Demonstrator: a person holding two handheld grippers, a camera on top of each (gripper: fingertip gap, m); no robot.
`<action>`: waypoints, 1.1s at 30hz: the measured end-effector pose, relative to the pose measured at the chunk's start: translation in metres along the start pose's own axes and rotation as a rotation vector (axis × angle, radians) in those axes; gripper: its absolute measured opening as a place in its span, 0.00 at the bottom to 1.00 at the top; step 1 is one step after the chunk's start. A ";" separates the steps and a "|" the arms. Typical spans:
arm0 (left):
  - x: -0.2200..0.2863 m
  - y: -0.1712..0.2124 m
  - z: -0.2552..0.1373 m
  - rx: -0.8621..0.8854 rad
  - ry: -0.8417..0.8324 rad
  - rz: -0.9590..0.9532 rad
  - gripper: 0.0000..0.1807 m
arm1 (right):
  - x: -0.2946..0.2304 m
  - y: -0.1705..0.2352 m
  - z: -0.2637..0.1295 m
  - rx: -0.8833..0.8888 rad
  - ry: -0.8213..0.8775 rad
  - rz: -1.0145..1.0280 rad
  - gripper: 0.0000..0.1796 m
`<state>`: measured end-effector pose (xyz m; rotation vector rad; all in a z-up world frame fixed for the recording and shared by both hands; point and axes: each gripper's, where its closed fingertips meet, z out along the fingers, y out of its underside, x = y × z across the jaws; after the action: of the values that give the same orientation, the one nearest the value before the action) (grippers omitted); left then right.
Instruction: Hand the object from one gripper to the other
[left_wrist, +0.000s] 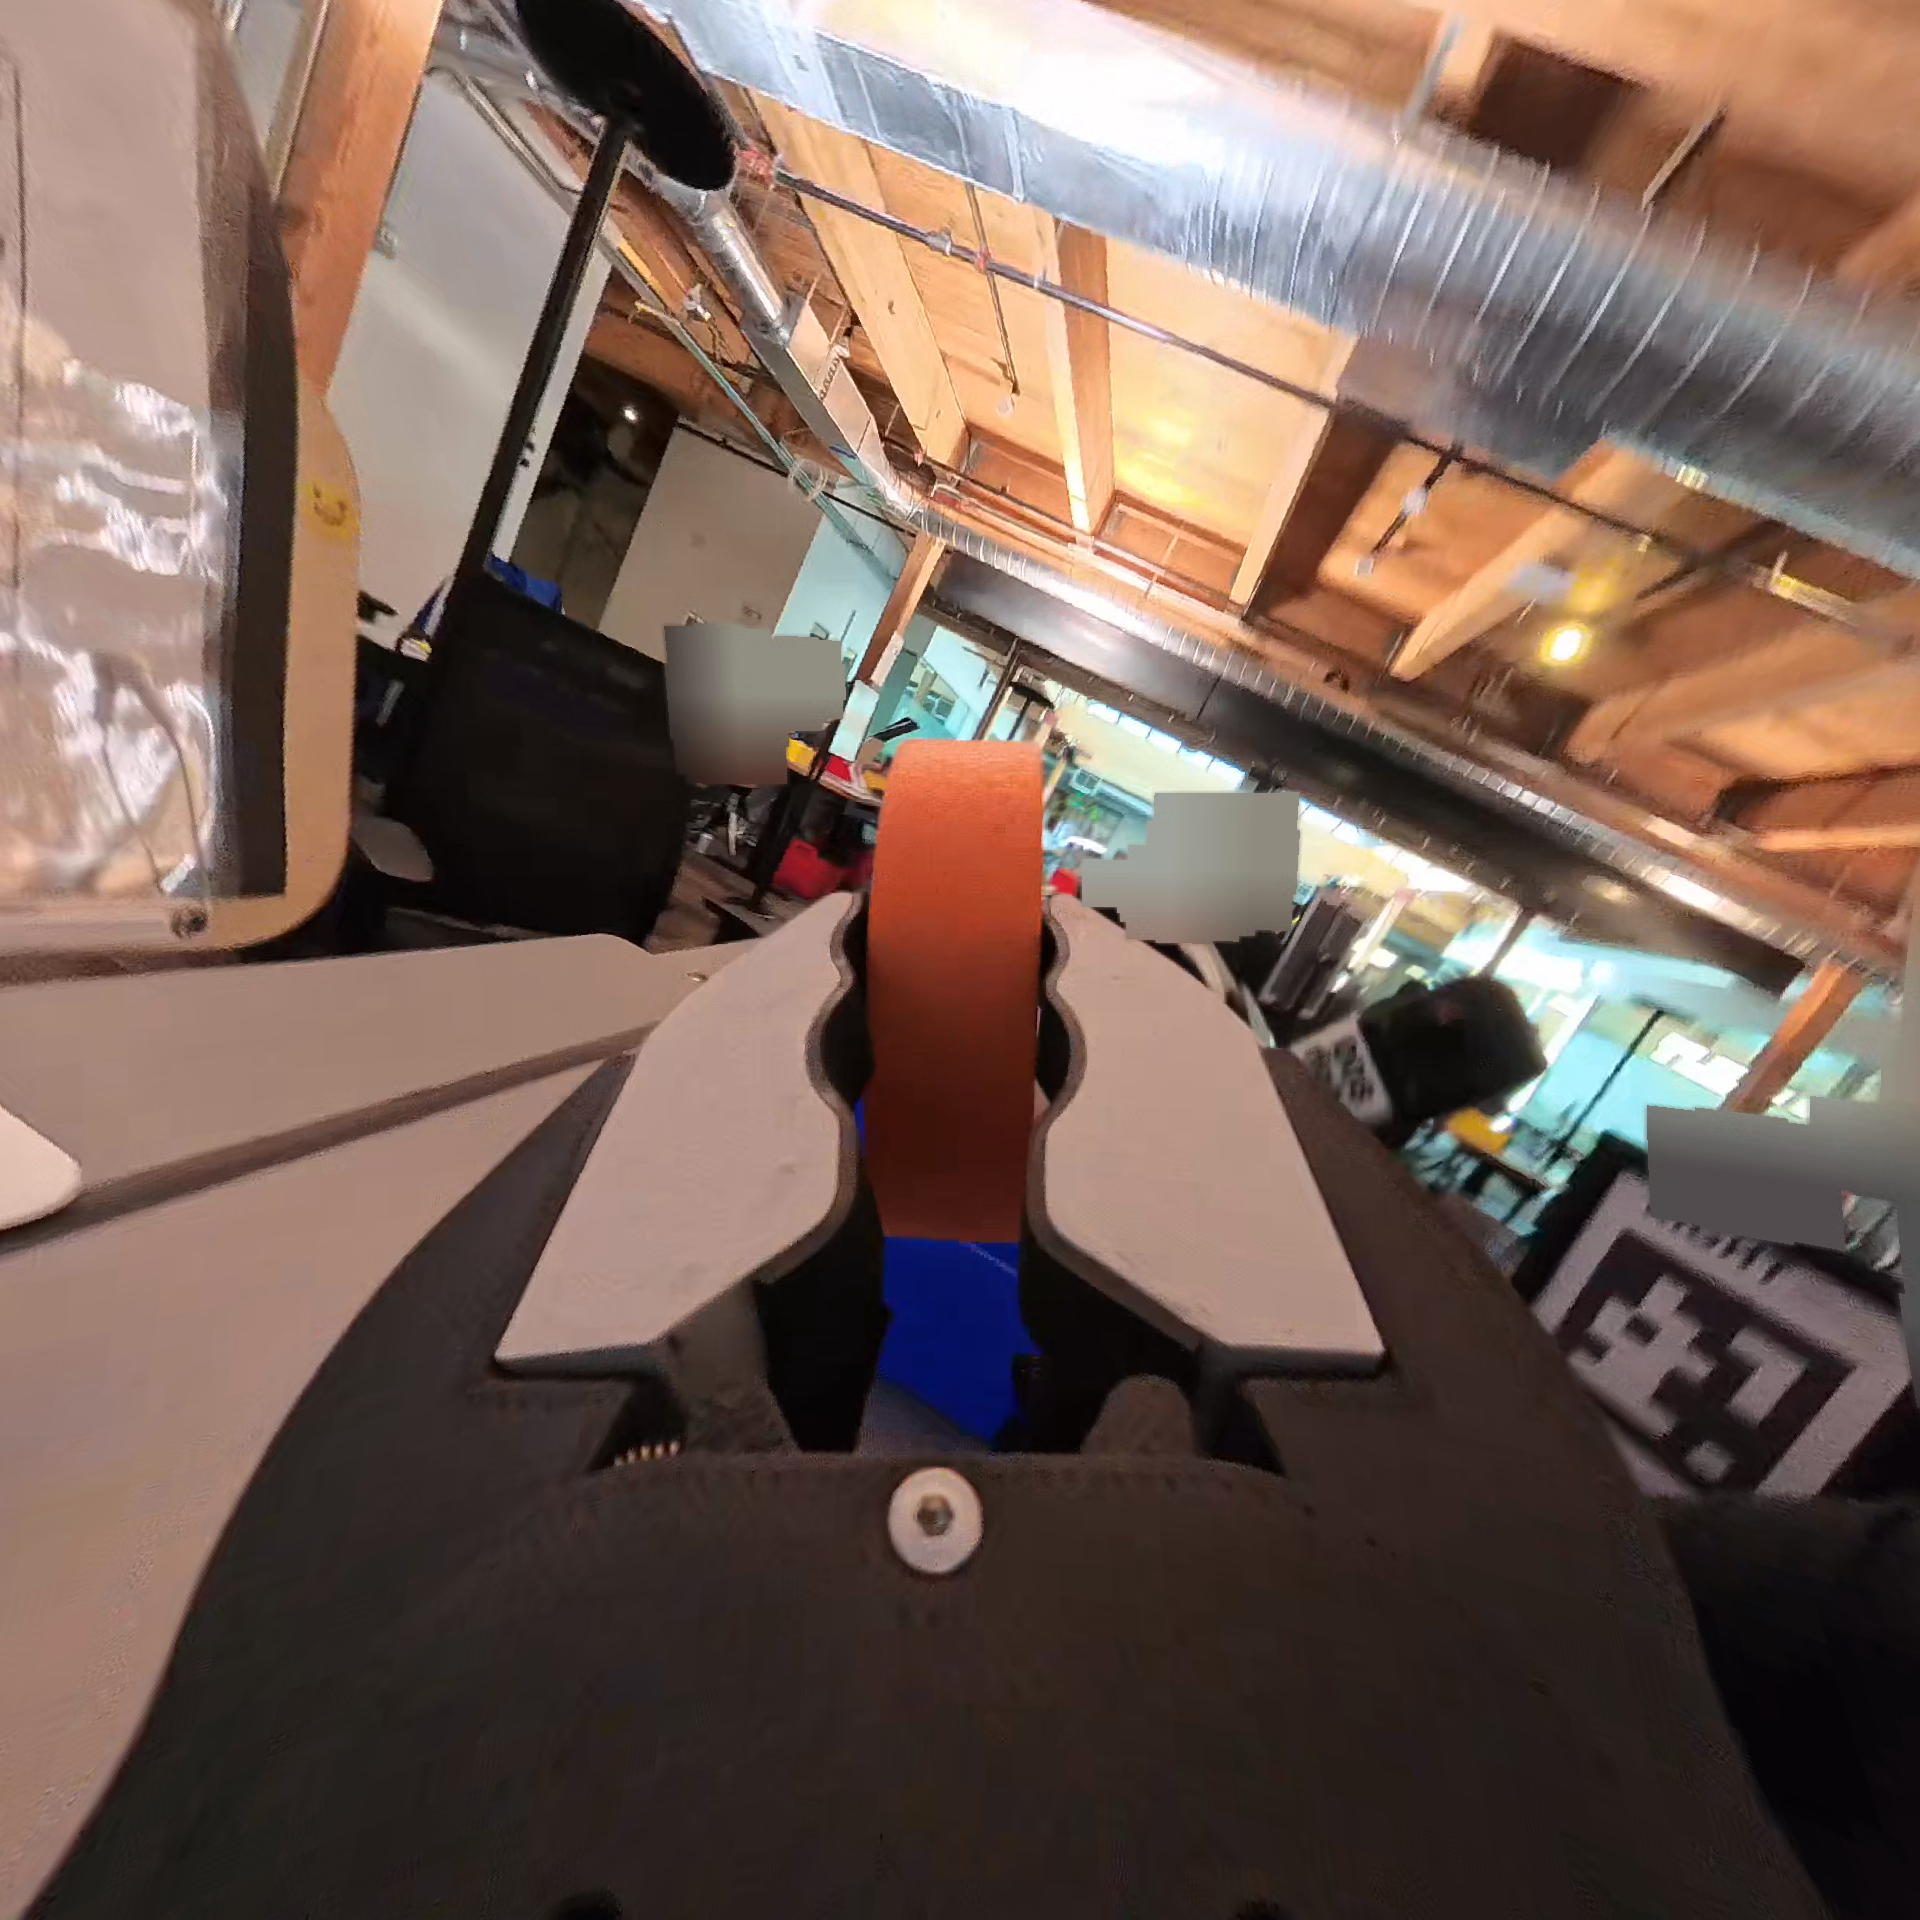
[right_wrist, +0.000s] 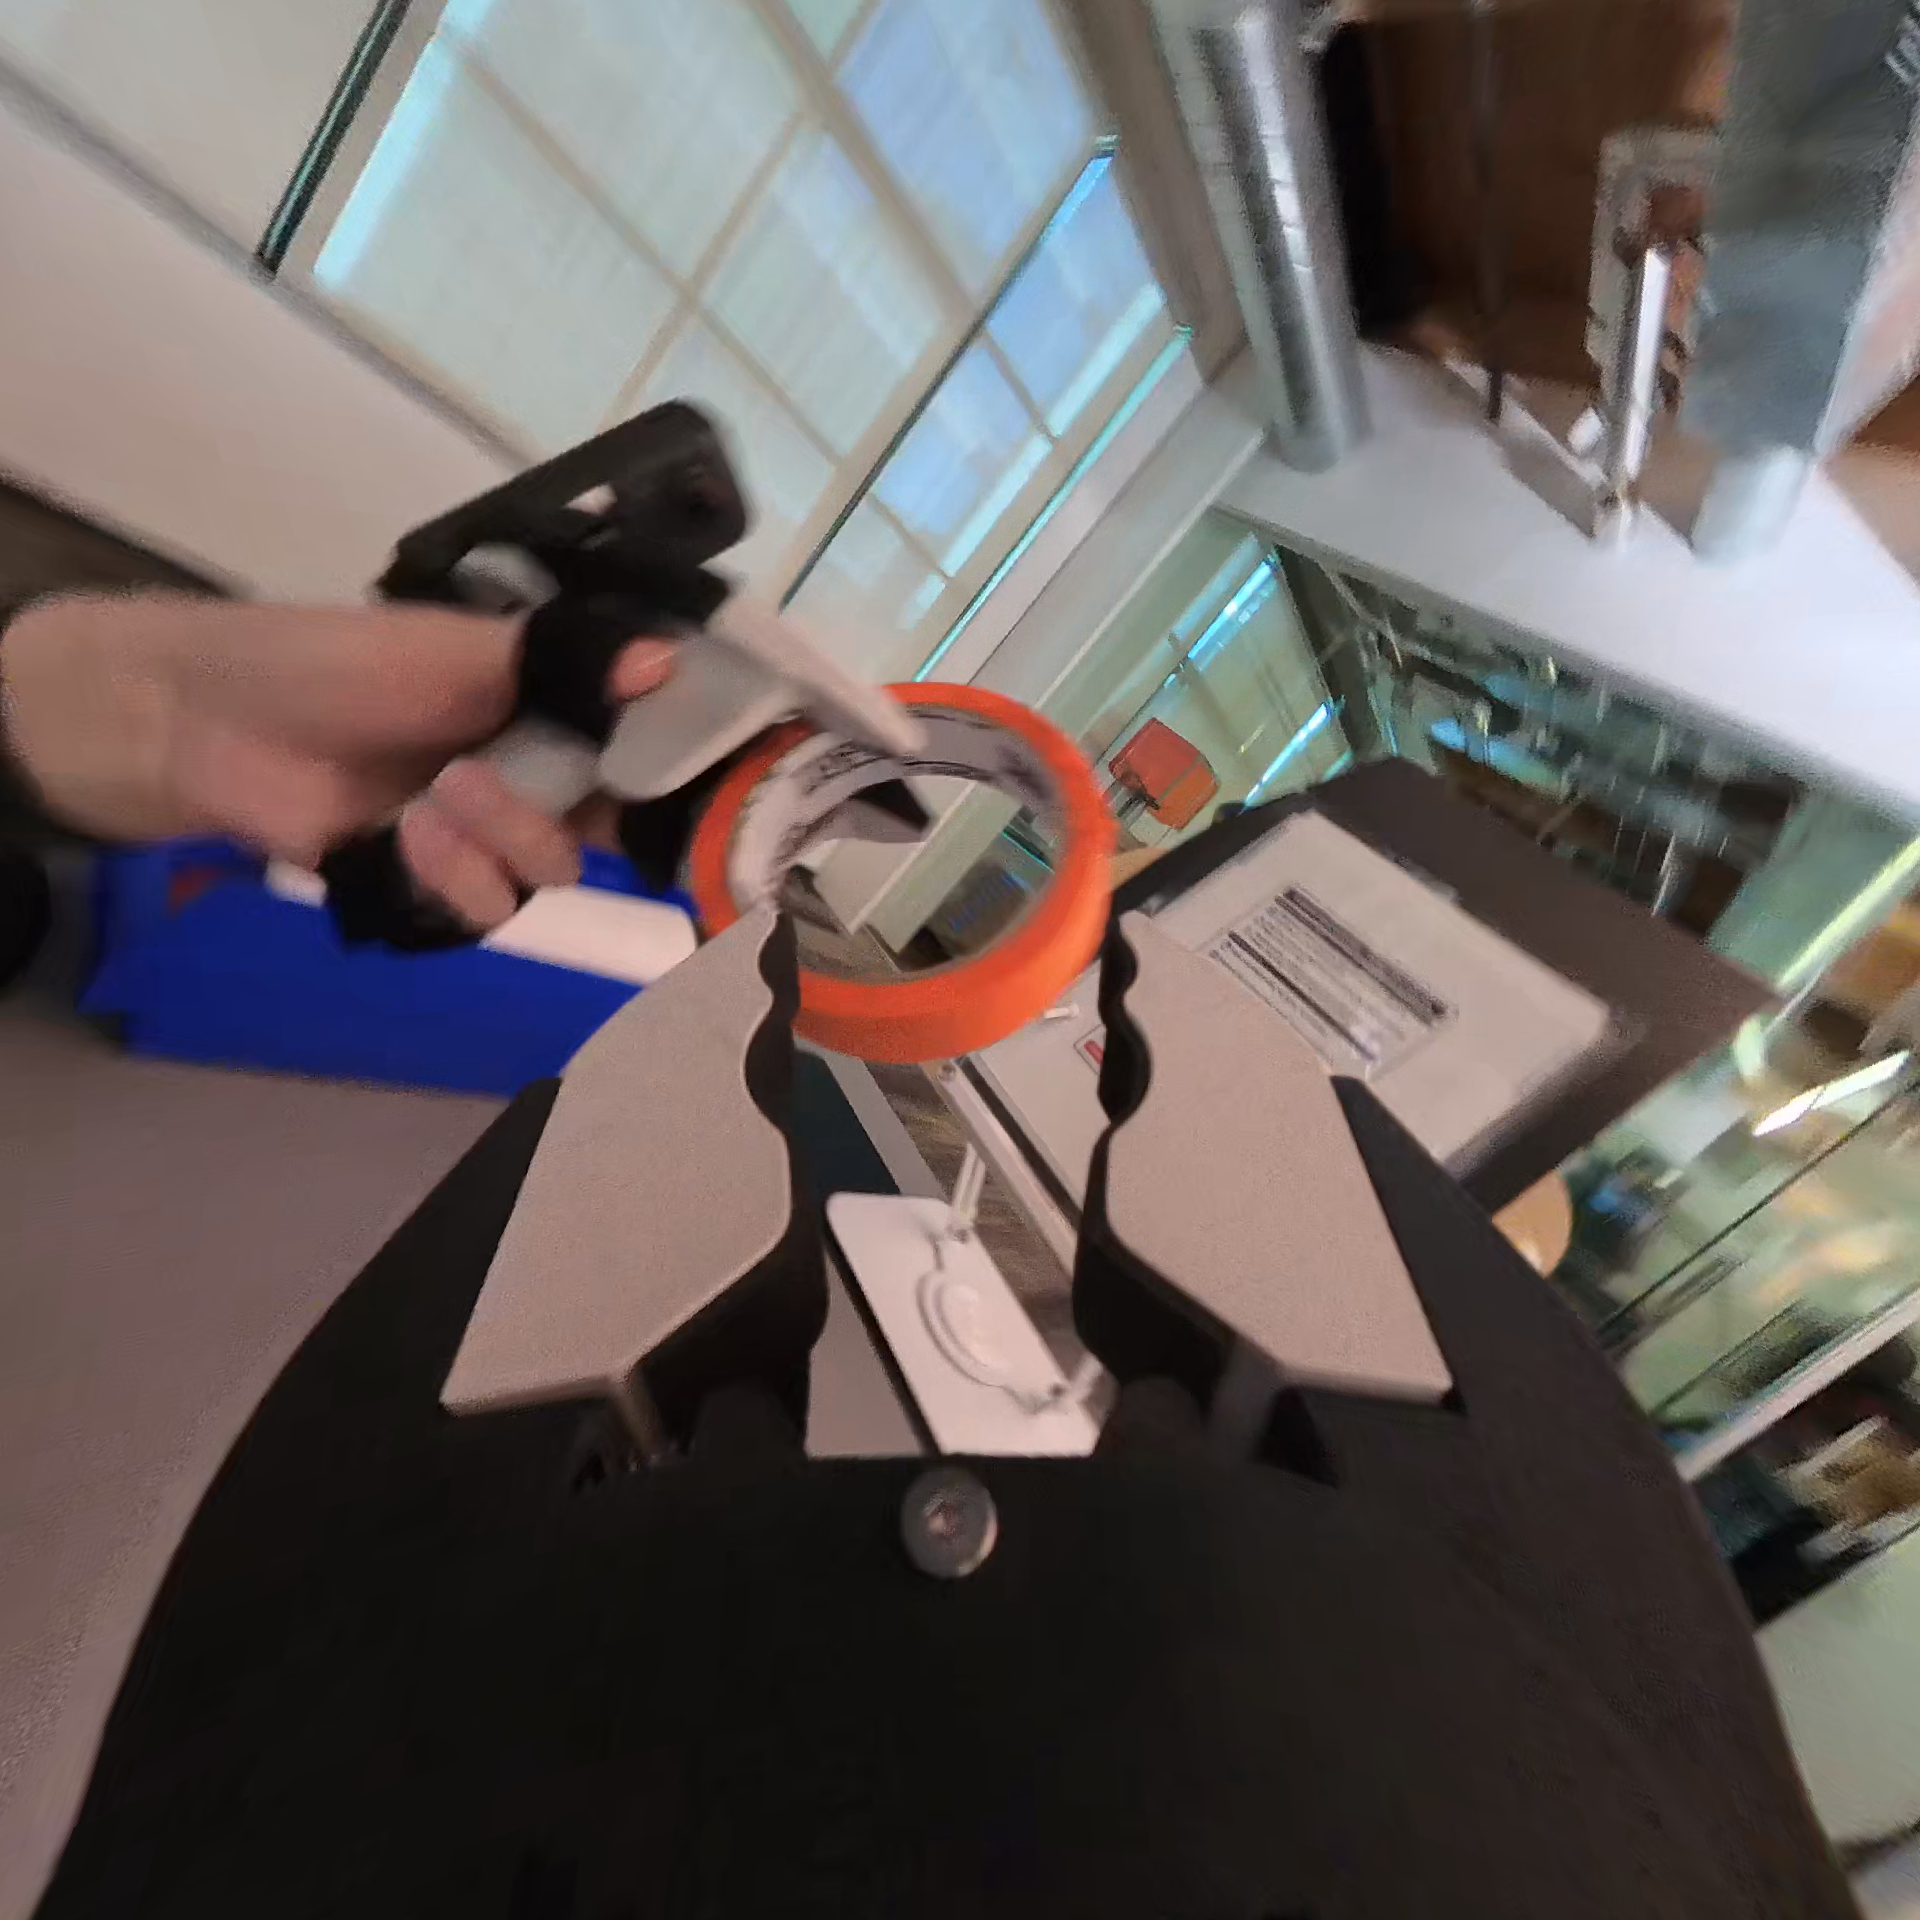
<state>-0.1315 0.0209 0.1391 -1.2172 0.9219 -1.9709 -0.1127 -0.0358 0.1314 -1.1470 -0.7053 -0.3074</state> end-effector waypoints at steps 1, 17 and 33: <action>-0.002 0.000 0.000 0.003 -0.003 -0.047 0.15 | -0.017 0.002 0.004 -0.026 -0.034 -0.114 0.31; -0.029 0.039 0.008 -0.070 -0.028 -0.478 0.16 | -0.054 0.049 0.028 -0.294 0.096 -0.822 0.16; -0.045 0.043 0.009 -0.295 -0.238 0.610 0.36 | -0.007 0.026 0.006 -0.090 -0.305 0.939 0.16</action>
<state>-0.0996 0.0316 0.0856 -1.1193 1.3022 -1.2163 -0.1055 -0.0208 0.1095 -1.5001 -0.3476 0.6442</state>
